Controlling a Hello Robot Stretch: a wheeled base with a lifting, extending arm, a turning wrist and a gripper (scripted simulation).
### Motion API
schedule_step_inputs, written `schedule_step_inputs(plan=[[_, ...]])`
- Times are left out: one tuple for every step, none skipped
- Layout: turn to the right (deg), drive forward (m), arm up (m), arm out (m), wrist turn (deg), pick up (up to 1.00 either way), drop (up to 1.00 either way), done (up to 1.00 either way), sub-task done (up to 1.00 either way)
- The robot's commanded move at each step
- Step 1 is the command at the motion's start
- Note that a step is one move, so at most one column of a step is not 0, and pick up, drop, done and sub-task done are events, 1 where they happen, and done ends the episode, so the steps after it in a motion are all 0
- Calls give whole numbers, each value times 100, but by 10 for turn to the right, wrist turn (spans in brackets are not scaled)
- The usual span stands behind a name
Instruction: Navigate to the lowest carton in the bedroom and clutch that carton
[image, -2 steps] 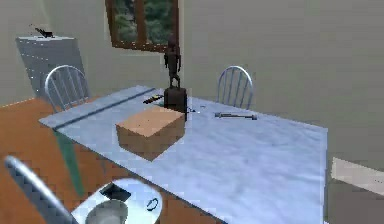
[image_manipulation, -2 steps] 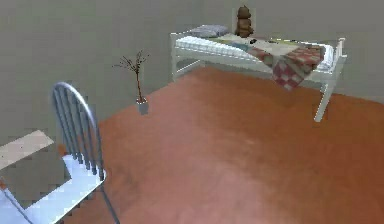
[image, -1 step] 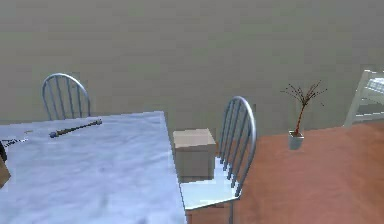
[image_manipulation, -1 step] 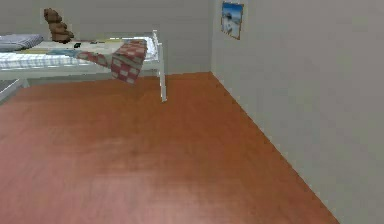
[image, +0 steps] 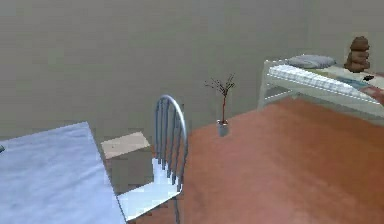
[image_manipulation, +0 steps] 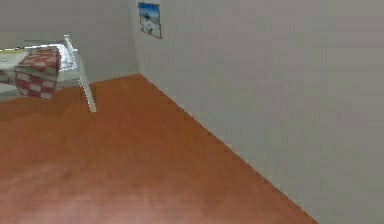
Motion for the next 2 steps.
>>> schedule_step_inputs(plan=[[0, 30, 0, 0, 0, 0, 0, 0, 0], [0, 15, 0, 0, 0, 0, 0, 0, 0]])
